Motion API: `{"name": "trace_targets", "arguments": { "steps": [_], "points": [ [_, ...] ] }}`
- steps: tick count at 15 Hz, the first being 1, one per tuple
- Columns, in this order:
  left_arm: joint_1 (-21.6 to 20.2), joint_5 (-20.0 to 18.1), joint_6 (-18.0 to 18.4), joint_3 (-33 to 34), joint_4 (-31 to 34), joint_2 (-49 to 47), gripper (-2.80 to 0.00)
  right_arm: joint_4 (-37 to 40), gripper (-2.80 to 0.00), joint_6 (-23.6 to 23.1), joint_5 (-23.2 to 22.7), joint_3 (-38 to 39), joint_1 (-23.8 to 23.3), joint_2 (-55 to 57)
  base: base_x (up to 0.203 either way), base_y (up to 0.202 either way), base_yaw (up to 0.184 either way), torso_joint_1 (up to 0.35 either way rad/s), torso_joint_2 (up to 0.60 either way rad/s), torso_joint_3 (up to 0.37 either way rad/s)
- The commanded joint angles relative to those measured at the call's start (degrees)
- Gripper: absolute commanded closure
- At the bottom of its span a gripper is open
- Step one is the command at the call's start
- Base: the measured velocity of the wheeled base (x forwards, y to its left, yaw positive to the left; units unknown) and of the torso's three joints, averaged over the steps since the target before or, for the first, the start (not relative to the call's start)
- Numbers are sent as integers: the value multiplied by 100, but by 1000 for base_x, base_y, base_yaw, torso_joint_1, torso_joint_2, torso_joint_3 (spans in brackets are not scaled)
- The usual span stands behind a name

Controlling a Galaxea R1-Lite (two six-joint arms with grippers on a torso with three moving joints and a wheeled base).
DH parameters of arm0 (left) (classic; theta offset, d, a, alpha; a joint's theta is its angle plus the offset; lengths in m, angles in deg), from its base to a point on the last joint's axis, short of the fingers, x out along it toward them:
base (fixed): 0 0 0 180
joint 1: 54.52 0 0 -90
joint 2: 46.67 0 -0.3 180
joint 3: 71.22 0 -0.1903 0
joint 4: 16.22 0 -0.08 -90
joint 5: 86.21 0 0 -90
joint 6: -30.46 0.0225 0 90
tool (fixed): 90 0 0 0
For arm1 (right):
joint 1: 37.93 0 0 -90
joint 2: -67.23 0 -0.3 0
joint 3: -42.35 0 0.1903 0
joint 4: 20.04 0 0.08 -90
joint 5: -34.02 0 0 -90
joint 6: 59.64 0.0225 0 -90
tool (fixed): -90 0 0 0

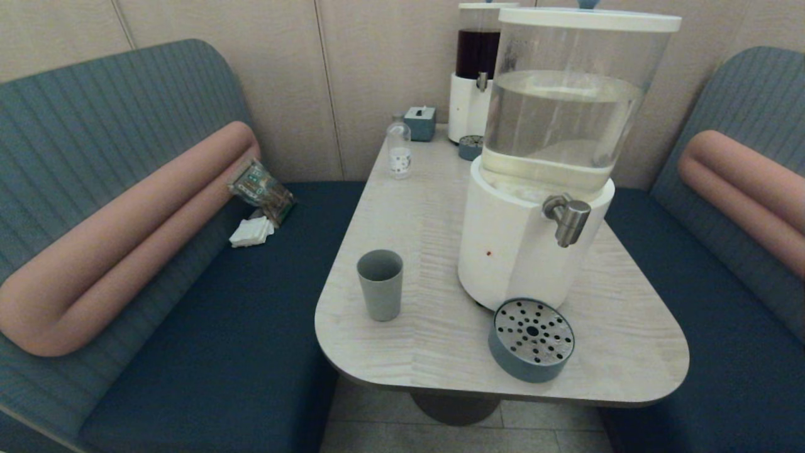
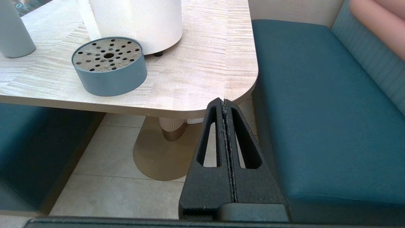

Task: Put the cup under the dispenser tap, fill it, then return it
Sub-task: Pick up the cup

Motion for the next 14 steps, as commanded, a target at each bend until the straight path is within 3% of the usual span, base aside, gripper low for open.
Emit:
{"name": "trace_targets", "arguments": {
  "steps": [1, 7, 10, 12, 14],
  "points": [
    [-1, 0, -34, 0, -4, 0, 0, -3, 0, 2, 0, 79, 5, -1, 0, 0, 0, 0, 0, 0],
    [-10, 16, -33, -213, 78, -25, 0, -3, 0, 7, 0, 88, 5, -1, 0, 0, 0, 0, 0, 0],
    [-10, -125, -71, -1597, 402, -528, 0, -3, 0, 7, 0, 86, -2, -1, 0, 0, 0, 0, 0, 0],
    [-5, -392, -184, -2438, 564, -1423, 0, -3, 0, 7, 0, 79, 4, -1, 0, 0, 0, 0, 0, 0],
    [49, -963, -518, -3250, 606, -2341, 0, -3, 0, 7, 0, 83, 5, -1, 0, 0, 0, 0, 0, 0]
  ]
}}
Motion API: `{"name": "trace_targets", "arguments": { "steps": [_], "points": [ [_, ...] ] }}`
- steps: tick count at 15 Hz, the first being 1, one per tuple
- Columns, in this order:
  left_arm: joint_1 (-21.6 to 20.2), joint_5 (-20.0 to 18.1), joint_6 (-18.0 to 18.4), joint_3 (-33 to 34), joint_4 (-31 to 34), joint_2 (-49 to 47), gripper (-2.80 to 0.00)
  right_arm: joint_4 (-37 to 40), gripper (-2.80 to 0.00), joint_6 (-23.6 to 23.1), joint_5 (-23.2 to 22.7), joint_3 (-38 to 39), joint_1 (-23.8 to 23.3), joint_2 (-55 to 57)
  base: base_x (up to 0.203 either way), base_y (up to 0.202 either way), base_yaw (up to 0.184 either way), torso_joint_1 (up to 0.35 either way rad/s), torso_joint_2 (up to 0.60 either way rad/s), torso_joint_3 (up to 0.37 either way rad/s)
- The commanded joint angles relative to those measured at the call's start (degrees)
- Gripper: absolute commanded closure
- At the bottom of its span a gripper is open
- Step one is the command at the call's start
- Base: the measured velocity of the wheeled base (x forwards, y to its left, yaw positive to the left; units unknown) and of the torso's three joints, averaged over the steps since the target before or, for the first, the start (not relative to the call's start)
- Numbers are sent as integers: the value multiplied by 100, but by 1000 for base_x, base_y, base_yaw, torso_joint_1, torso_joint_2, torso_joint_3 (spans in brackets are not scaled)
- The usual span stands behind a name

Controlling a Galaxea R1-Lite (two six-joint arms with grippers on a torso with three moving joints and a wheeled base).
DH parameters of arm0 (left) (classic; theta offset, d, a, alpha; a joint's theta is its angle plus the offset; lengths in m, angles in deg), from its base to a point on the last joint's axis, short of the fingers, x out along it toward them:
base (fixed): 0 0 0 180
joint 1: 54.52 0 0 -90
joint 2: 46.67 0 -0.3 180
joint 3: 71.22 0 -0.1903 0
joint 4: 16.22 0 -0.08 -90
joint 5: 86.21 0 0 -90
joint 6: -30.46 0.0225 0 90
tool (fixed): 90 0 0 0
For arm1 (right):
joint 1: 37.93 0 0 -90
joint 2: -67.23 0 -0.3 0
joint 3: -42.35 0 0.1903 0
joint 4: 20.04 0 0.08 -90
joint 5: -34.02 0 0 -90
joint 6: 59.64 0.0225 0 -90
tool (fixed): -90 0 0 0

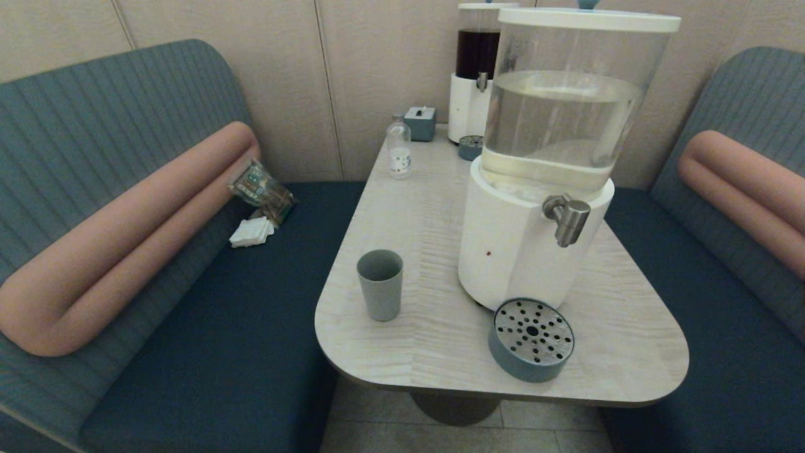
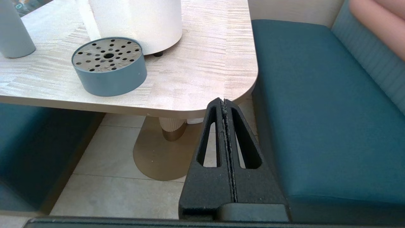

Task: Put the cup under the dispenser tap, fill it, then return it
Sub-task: Pick up the cup

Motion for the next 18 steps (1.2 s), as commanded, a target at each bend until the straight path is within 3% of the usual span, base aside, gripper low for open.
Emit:
{"name": "trace_targets", "arguments": {
  "steps": [1, 2, 3, 6, 10, 11, 13, 14, 18],
  "points": [
    [112, -1121, -322, -844, -41, -1318, 0, -3, 0, 0, -2, 83, -2, -1, 0, 0, 0, 0, 0, 0],
    [173, -2021, -464, -985, -187, -1537, 0, -3, 0, -2, -2, 79, -5, -1, 0, 0, 0, 0, 0, 0],
    [215, -2597, -515, -988, -449, -1804, 0, -3, 0, 0, -2, 88, 3, -1, 0, 0, 0, 0, 0, 0],
    [253, -3432, -294, -53, -1903, -2536, 0, -3, 0, 0, -2, 86, 1, -1, 0, 0, 0, 0, 0, 0],
    [259, -4242, -31, 1287, -5203, -4186, 0, -3, 0, 0, -2, 79, -6, -1, 0, 0, 0, 0, 0, 0],
    [259, -4317, -6, 1484, -5776, -4542, -280, -3, 0, 0, -2, 79, -6, -1, 0, 0, 0, 0, 0, 0],
    [260, -4408, 22, 1734, -6758, -5137, -280, -3, 0, 0, -2, 82, -2, -1, 0, 0, 0, 0, 0, 0],
    [260, -4426, 24, 1744, -6934, -5292, -280, -3, 0, 0, -2, 88, -6, -1, 0, 0, 0, 0, 0, 0],
    [253, -4409, 416, 1720, -7005, -5922, -280, -3, 0, 0, -2, 79, 2, -1, 0, 0, 0, 0, 0, 0]
  ]
}}
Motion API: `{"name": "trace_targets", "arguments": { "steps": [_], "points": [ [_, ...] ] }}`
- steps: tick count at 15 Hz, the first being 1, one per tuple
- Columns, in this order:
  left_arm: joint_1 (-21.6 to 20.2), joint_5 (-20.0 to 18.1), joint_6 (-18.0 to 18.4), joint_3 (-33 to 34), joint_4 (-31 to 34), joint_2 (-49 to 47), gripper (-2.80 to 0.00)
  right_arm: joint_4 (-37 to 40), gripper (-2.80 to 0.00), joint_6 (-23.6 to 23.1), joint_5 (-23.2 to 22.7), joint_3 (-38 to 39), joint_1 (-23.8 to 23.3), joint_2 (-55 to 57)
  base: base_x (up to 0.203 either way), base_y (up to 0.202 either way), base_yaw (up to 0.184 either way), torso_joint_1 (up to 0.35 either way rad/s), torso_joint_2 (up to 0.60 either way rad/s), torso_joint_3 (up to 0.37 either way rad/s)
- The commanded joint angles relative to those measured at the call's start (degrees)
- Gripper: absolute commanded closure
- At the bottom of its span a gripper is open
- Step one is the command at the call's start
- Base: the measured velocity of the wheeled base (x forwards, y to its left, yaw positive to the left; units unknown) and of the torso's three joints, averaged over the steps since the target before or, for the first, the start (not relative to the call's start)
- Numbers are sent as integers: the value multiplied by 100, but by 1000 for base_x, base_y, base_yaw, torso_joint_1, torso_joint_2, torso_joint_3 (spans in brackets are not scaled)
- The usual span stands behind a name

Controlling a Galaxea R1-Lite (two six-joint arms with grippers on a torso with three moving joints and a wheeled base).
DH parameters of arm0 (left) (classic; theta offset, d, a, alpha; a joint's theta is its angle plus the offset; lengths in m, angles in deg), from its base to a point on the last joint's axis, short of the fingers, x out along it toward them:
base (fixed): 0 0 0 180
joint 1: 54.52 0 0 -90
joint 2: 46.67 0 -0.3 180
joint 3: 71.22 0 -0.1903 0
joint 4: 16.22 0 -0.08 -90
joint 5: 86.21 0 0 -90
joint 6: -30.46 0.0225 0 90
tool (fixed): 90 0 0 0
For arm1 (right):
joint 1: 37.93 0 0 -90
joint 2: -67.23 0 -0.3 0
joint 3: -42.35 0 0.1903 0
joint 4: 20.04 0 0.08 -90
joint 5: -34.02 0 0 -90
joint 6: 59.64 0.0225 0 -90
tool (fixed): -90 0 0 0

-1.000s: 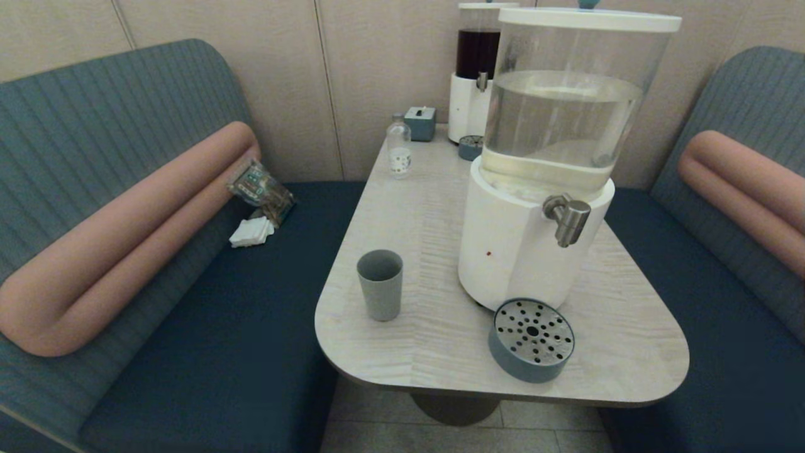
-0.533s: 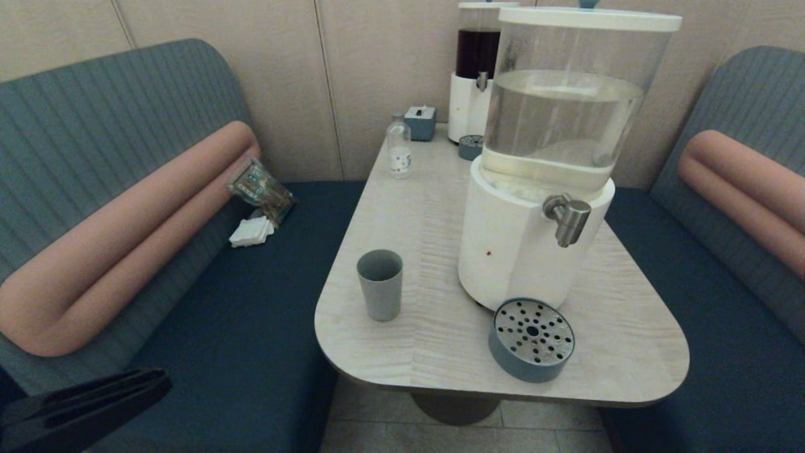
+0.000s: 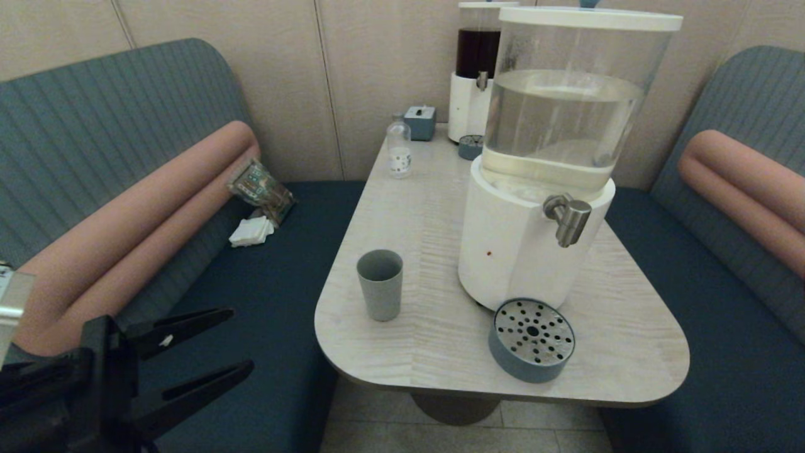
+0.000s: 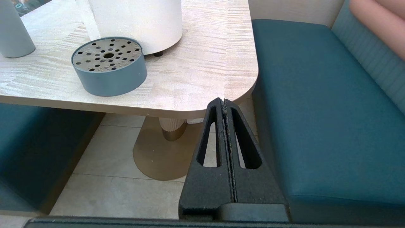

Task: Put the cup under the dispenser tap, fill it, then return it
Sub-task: Pick up the cup

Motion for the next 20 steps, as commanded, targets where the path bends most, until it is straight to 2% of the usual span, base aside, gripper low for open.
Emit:
{"name": "trace_targets", "arguments": {
  "steps": [1, 3, 5, 7, 10, 13, 20],
  "points": [
    [-11, -16, 318, -49, -45, -748, -280, -3, 0, 2, 0, 82, -3, -1, 0, 0, 0, 0, 0, 0],
    [-10, -12, 779, -204, -86, -1410, -280, -3, 0, 2, 0, 79, 4, -1, 0, 0, 0, 0, 0, 0],
    [-8, -24, 1259, -312, -547, -2270, -280, -3, 0, 2, 0, 88, 5, -1, 0, 0, 0, 0, 0, 0],
    [14, -31, 1191, -416, -1395, -2833, -280, -3, 0, 2, 0, 84, 5, -1, 0, 0, 0, 0, 0, 0],
    [10, -40, 1075, -857, -1779, -3412, -280, -3, 0, 2, 0, 81, -4, -1, 0, 0, 0, 0, 0, 0],
    [9, -53, 1059, -1406, -1876, -3989, -280, -3, 0, 2, 0, 79, 4, -1, 0, 0, 0, 0, 0, 0],
    [95, -147, 1072, -2173, -1938, -5199, -280, -3, 0, 2, 0, 85, 0, -1, 0, 0, 0, 0, 0, 0]
  ]
}}
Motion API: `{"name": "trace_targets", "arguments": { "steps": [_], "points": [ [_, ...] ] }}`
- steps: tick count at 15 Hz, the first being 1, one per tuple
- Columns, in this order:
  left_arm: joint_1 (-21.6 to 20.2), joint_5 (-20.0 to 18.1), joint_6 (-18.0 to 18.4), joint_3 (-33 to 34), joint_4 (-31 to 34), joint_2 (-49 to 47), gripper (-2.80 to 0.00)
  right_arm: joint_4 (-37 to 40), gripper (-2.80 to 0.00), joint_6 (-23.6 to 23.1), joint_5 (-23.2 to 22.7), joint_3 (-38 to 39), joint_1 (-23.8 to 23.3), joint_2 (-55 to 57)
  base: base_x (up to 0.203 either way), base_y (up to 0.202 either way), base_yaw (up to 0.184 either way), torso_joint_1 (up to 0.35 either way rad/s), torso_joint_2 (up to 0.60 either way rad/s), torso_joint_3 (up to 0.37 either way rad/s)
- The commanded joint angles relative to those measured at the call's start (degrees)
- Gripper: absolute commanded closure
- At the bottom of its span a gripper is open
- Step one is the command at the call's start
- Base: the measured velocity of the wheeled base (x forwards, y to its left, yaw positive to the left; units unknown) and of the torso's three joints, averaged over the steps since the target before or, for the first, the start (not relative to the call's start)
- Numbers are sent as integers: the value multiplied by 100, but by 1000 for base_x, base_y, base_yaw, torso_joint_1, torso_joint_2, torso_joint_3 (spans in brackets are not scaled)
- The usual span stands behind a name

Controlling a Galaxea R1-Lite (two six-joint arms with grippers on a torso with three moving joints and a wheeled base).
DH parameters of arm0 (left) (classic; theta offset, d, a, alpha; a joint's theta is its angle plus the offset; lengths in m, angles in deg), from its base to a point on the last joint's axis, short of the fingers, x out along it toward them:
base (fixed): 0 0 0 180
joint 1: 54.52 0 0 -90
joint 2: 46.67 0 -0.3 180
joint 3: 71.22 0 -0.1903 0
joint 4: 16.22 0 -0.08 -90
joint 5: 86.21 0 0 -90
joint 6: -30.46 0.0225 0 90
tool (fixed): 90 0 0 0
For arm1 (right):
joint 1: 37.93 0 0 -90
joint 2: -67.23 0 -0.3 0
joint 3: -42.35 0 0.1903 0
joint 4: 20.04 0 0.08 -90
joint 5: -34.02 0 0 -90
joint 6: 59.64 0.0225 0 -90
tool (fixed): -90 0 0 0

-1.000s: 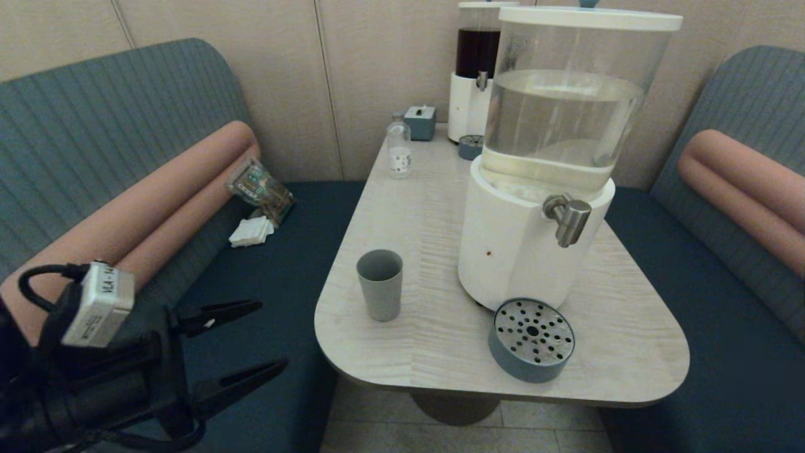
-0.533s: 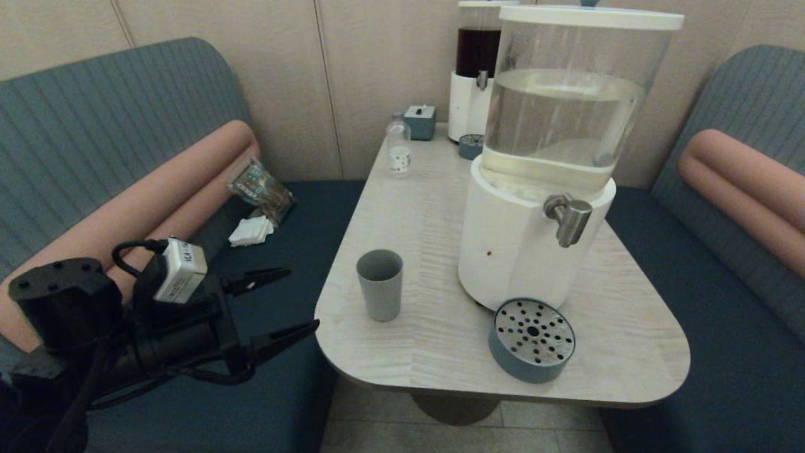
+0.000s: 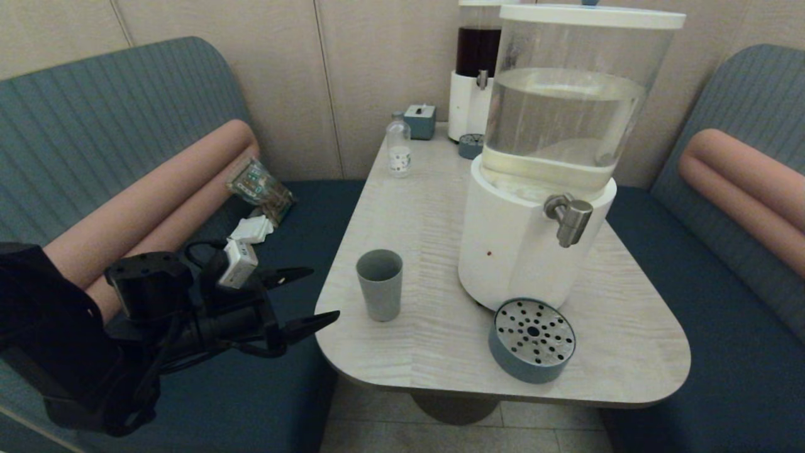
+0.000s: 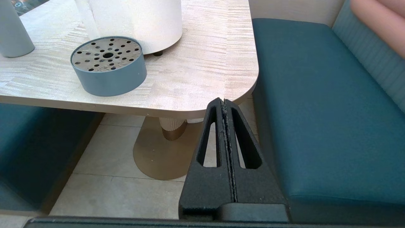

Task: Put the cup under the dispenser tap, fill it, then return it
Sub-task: Pick up the cup

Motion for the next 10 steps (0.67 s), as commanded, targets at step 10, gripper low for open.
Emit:
{"name": "trace_targets", "arguments": {
  "steps": [10],
  "points": [
    [565, -127, -95, -1442, -60, -1411, -280, -5, 0, 0, 0, 83, -1, -1, 0, 0, 0, 0, 0, 0]
  ]
}}
